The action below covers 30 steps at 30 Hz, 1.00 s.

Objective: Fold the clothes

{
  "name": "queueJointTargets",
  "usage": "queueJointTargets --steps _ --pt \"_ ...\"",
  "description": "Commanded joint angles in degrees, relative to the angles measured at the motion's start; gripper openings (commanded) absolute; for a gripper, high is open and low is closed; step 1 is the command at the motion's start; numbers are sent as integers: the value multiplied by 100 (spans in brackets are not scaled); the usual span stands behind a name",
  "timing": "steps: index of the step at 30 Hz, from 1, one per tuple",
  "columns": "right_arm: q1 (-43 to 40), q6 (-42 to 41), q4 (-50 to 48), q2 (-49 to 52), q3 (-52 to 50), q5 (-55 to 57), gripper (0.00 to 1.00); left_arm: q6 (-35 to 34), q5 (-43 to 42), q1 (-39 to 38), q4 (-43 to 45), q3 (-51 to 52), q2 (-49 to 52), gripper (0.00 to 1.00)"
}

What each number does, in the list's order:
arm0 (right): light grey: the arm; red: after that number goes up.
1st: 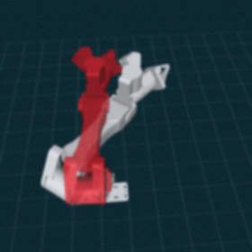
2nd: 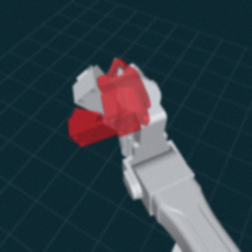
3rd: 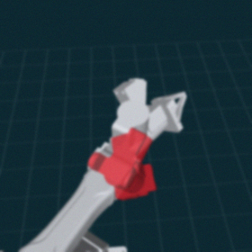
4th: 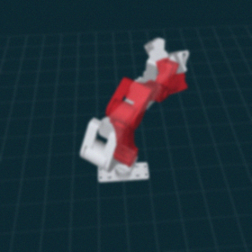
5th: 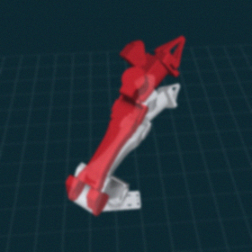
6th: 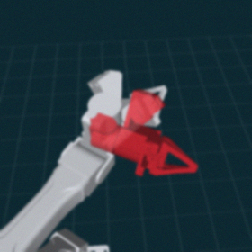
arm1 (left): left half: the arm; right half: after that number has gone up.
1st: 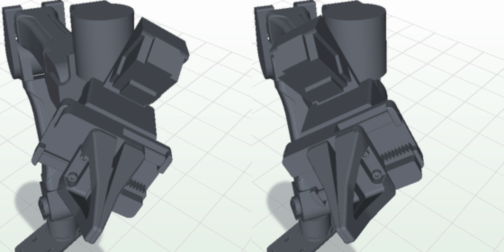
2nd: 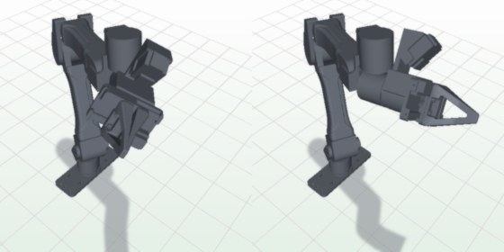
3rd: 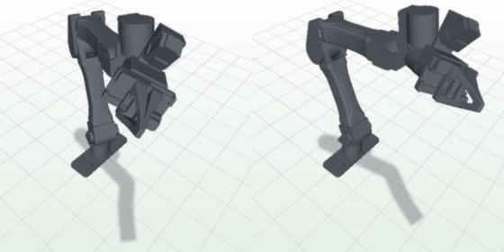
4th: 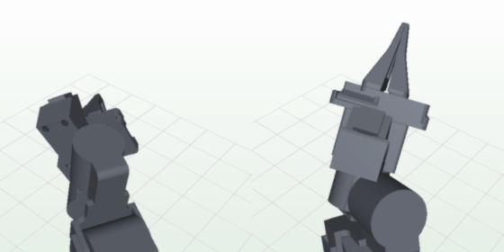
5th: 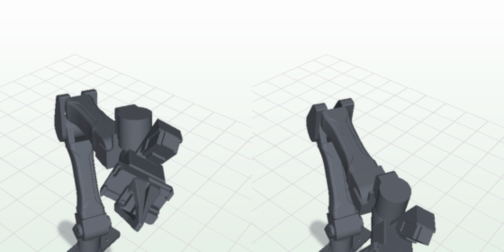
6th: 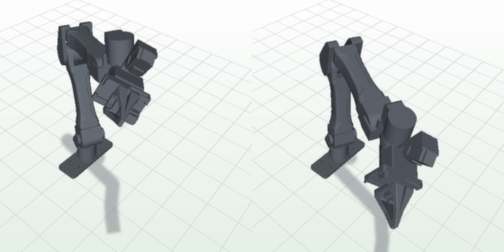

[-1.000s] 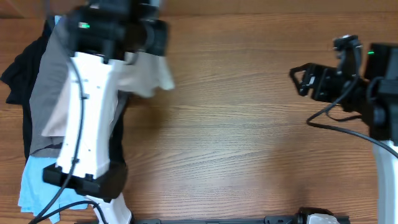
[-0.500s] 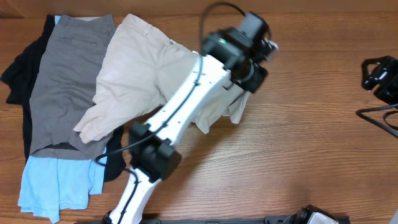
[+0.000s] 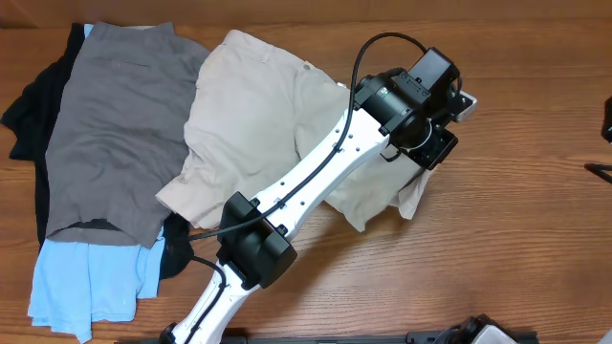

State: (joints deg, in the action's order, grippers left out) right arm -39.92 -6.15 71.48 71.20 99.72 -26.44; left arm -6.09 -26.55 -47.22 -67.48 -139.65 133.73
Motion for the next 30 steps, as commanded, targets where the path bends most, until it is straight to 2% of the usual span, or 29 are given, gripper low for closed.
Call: queueJointTargets --steps 1,2,3,5,7,8,12,15,18,20,23,28,30 --pt "-140 24 -66 -48 168 -229 85 -7 -551 -160 -7 -181 -168 4" --pt "-164 24 -66 -48 168 -240 85 35 -549 -179 -63 -227 -201 5" --pt "-179 24 -66 -48 168 -240 85 146 -544 -195 -136 -306 -256 18" --pt "-186 24 -68 -48 168 -238 85 243 -505 -197 -234 -476 -343 58" --pt "-184 24 -66 -48 168 -238 85 243 -212 -162 -367 -767 -487 92" --pt "-184 24 -63 -48 168 -240 85 243 -39 -131 -435 -887 -557 99" --pt "-181 70 0 -4 164 -494 85 186 319 356 -817 -1311 -1121 100" --pt "-111 208 92 105 160 -734 85 72 330 1023 -1147 -1335 -1585 100" --pt "234 444 184 299 160 -841 85 70 684 1746 -1552 -1335 -1849 100" --pt "885 807 284 601 160 -820 85 177 1117 2468 -2079 -1335 -1869 100" --pt "1899 966 424 1169 157 -339 85 404 1217 2885 -2435 -1333 -1720 100" --pt "3053 964 511 2074 149 339 83 433 1504 3051 -2529 -1303 -1545 100" --pt "3416 955 463 2459 149 590 80 413 1679 3108 -2557 -1303 -1467 100"
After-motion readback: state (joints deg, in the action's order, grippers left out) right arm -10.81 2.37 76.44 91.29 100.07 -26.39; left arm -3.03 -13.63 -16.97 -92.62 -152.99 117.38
